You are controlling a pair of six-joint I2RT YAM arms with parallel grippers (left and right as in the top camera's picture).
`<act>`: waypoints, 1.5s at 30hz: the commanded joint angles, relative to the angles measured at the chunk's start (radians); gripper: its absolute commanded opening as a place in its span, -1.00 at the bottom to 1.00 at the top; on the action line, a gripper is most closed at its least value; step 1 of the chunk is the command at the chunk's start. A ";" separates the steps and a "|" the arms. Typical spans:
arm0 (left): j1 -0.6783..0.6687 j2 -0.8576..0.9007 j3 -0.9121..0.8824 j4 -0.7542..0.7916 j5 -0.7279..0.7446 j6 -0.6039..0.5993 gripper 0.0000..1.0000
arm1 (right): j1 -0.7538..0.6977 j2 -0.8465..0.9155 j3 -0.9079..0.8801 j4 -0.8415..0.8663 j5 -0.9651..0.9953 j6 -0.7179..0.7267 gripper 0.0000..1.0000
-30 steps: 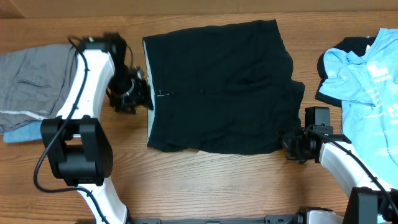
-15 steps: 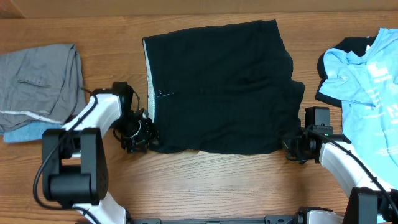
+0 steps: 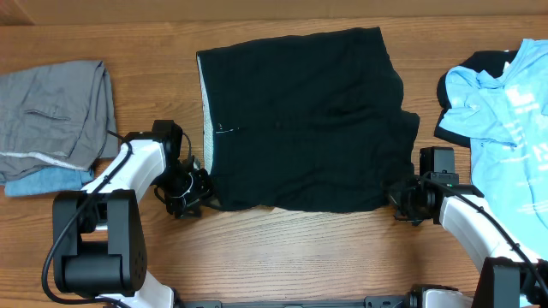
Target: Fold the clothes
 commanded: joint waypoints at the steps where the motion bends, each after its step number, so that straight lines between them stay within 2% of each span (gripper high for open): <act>1: 0.005 -0.022 -0.011 0.029 -0.065 -0.042 0.76 | -0.002 0.018 -0.018 -0.005 0.005 -0.009 -0.92; 2: 0.005 -0.022 -0.012 0.040 -0.060 -0.055 0.78 | -0.002 0.018 -0.018 -0.005 0.004 -0.018 -0.92; 6: 0.005 -0.022 -0.037 0.097 -0.054 -0.147 0.60 | -0.002 0.018 -0.018 -0.003 -0.003 -0.034 -0.92; 8: 0.005 -0.022 -0.069 0.129 -0.053 -0.209 0.38 | -0.002 0.018 -0.018 -0.003 -0.003 -0.034 -0.92; 10: 0.005 -0.022 -0.090 0.147 -0.054 -0.223 -0.10 | -0.002 0.018 -0.018 -0.003 -0.003 -0.034 -0.92; 12: 0.005 -0.022 -0.091 0.143 -0.047 -0.222 -0.92 | -0.002 0.018 -0.018 -0.003 -0.003 -0.034 -0.92; 15: 0.005 -0.022 -0.088 0.142 0.008 -0.182 -0.92 | -0.002 0.018 -0.018 -0.009 -0.009 -0.034 -0.92; 19: 0.008 -0.022 -0.054 0.123 -0.004 -0.129 -0.92 | -0.002 0.016 0.007 -0.045 -0.060 -0.084 -0.92; 25: 0.008 -0.072 0.106 -0.069 -0.276 -0.125 -0.92 | -0.002 0.008 0.218 -0.365 0.021 -0.175 -0.92; 34: 0.014 -0.235 0.134 -0.198 -0.318 -0.084 -0.92 | -0.002 -0.003 0.427 -0.624 0.051 -0.266 -0.92; 37: 0.014 -0.279 0.134 -0.265 -0.374 -0.085 -0.92 | -0.002 -0.059 0.532 -0.752 0.114 -0.267 -0.92; 45: 0.013 -0.428 0.134 -0.393 -0.399 -0.109 -0.92 | -0.002 -0.237 0.605 -0.879 0.122 -0.269 -0.92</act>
